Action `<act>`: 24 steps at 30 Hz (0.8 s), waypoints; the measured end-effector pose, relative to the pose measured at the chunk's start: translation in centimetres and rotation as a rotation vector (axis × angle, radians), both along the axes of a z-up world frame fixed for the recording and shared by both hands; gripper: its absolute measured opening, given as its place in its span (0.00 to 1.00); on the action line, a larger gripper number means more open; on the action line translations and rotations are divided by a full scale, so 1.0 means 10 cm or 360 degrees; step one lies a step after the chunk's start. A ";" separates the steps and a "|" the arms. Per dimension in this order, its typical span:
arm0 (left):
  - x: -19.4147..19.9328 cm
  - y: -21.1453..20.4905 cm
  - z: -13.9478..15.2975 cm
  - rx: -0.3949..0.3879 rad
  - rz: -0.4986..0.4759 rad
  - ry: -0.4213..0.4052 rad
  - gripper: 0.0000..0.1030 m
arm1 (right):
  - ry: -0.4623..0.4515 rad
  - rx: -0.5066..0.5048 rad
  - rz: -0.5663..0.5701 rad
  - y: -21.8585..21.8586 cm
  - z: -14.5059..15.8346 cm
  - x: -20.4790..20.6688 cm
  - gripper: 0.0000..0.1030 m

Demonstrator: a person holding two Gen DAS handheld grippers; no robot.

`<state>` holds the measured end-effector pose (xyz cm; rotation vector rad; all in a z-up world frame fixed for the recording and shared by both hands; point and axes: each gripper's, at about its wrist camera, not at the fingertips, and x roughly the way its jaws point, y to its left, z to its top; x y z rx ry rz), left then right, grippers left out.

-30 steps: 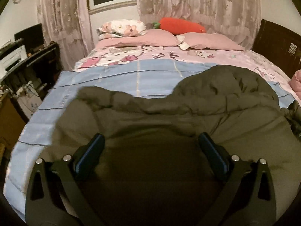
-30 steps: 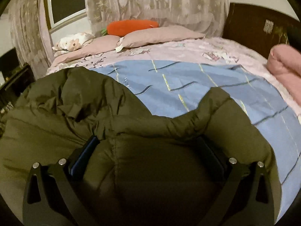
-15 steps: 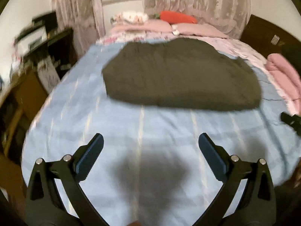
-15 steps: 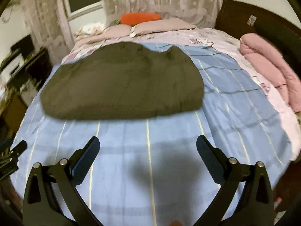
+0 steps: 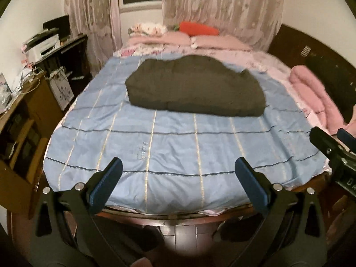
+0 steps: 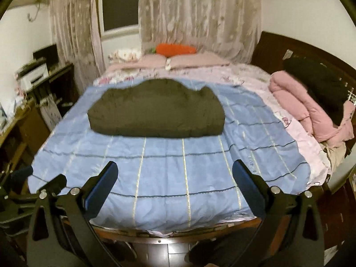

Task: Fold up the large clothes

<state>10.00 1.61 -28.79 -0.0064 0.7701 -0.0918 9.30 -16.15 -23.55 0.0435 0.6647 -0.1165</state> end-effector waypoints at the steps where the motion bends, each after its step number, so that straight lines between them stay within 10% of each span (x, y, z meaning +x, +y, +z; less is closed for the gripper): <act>1: -0.08 0.00 0.07 0.0000 -0.0002 -0.0025 0.98 | -0.0026 0.0006 0.0010 0.02 0.07 -0.08 0.99; 24: -0.35 0.09 0.40 -0.0026 0.0058 -0.0116 0.98 | -0.0121 -0.0025 0.0050 0.22 0.32 -0.37 0.99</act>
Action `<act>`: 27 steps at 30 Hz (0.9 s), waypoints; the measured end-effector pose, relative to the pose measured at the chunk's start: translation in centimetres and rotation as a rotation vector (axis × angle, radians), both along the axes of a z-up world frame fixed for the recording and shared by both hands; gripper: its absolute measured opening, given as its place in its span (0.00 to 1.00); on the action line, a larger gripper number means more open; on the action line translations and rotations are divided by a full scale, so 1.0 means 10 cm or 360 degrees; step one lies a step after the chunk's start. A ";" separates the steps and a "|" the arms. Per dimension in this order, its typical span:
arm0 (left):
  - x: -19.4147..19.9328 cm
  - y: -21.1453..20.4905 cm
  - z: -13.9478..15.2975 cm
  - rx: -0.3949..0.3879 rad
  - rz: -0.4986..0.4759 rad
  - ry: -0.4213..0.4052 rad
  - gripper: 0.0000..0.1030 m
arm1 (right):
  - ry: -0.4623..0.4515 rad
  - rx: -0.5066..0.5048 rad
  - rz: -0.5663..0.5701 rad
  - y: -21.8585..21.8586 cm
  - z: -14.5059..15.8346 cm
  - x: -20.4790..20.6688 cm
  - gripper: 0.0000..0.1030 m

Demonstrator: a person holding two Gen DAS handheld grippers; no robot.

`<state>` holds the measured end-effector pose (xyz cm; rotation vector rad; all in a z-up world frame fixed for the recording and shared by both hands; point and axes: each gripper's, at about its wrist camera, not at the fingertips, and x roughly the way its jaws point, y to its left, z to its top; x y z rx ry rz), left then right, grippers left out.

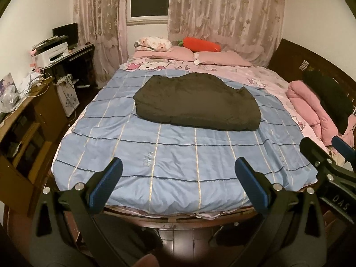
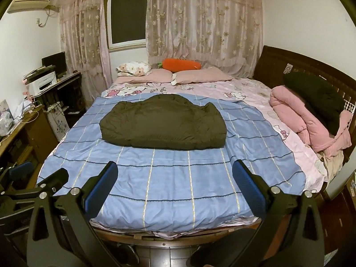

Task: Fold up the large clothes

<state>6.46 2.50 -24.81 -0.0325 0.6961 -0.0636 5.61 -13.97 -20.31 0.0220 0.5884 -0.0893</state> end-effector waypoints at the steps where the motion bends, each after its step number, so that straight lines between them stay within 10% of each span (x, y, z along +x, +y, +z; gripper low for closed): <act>1: 0.01 -0.01 0.00 0.0001 -0.0001 0.0001 0.98 | 0.0001 -0.0002 0.0001 -0.01 0.00 0.01 0.99; 27: 0.14 -0.03 -0.05 0.0072 0.0026 -0.0026 0.98 | 0.0027 -0.0003 -0.0033 -0.19 -0.12 0.21 0.99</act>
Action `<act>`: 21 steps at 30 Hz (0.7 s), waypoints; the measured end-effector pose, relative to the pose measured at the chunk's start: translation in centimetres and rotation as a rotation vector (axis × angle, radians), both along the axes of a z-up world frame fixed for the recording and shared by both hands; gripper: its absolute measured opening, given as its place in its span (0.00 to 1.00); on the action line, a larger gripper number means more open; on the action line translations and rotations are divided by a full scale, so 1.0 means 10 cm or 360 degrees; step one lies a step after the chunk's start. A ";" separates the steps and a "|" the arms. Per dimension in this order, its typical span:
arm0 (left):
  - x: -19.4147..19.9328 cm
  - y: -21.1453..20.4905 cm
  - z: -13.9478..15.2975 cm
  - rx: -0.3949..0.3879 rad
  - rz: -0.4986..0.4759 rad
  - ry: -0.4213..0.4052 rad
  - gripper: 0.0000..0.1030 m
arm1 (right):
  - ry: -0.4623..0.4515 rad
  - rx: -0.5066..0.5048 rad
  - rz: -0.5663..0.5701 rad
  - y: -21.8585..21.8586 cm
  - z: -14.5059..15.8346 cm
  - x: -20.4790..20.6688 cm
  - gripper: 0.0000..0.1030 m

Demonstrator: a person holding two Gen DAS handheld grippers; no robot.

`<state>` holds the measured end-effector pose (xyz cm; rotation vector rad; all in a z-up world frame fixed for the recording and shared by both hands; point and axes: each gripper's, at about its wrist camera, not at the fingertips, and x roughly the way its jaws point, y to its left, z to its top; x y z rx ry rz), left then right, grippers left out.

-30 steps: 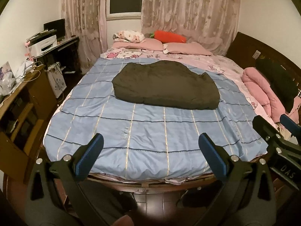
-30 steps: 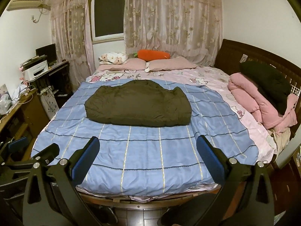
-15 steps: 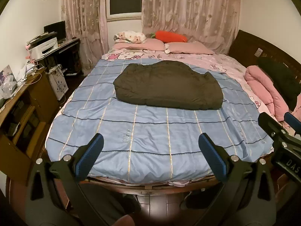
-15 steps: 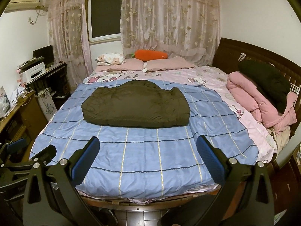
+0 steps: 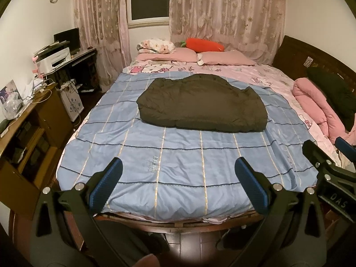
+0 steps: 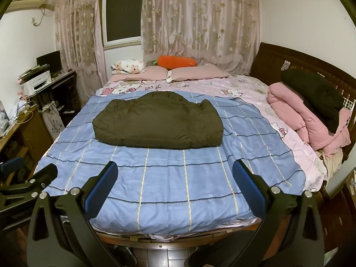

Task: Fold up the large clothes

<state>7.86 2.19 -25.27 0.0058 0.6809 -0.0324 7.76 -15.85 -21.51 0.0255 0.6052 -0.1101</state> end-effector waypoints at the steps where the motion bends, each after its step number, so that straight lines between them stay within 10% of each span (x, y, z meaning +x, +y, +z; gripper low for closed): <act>1: 0.01 0.00 0.00 0.0001 0.0000 -0.0002 0.98 | 0.0000 0.0000 -0.0001 -0.01 -0.01 0.01 0.99; 21: 0.03 -0.04 -0.03 0.0020 -0.0013 0.0014 0.98 | -0.0003 -0.0005 -0.0007 -0.04 -0.07 0.01 0.99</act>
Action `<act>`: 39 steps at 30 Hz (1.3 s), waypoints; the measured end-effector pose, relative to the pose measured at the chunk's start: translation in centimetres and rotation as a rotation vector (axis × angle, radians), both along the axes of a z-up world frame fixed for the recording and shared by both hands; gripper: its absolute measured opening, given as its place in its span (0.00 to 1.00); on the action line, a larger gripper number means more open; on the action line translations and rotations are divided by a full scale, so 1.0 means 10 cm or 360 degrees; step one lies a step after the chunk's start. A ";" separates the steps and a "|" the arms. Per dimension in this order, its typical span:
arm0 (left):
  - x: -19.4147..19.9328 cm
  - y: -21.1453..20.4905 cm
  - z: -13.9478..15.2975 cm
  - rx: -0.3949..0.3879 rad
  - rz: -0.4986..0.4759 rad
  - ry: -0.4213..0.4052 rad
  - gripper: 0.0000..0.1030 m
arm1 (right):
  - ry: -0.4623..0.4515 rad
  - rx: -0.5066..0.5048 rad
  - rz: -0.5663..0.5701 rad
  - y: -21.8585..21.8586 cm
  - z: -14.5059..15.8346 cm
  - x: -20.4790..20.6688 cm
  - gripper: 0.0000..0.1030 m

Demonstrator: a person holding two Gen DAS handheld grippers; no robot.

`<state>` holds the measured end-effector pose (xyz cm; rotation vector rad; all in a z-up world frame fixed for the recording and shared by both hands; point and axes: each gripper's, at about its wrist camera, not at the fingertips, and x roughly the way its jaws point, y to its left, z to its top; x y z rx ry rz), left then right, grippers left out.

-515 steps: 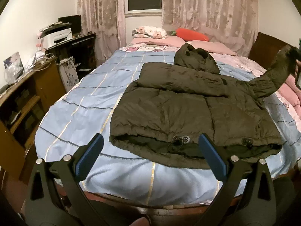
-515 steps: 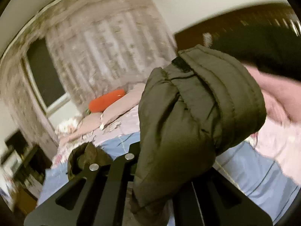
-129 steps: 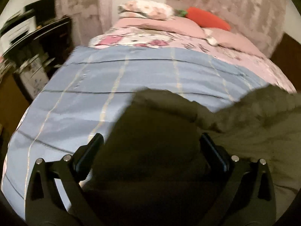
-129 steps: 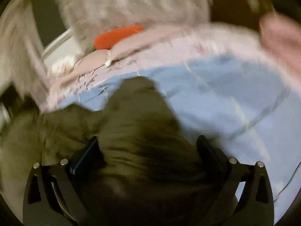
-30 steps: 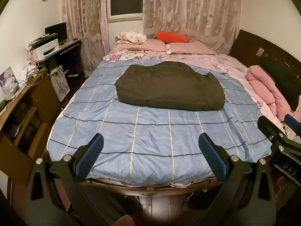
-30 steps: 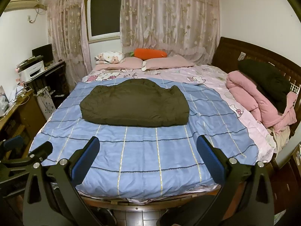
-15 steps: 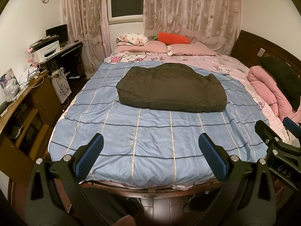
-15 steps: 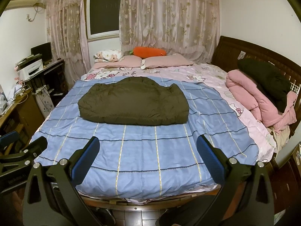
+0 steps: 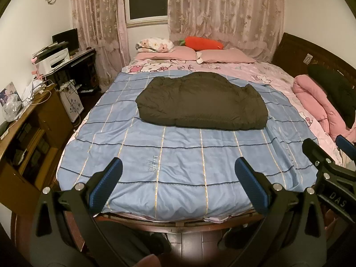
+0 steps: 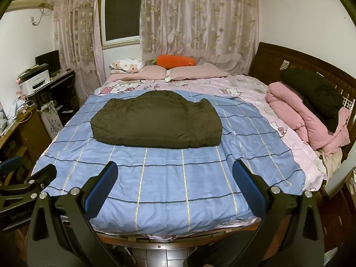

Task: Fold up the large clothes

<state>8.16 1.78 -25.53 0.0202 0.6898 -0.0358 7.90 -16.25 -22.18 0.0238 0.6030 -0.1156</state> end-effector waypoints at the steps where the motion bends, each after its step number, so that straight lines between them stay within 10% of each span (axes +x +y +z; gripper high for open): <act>1: 0.00 0.00 0.00 0.0001 -0.0001 0.0000 0.98 | 0.0001 0.0002 0.0000 -0.01 -0.01 0.00 0.99; 39: 0.00 -0.02 0.03 -0.0011 -0.0032 -0.0005 0.98 | 0.0005 -0.0001 -0.0002 -0.04 -0.04 0.01 0.99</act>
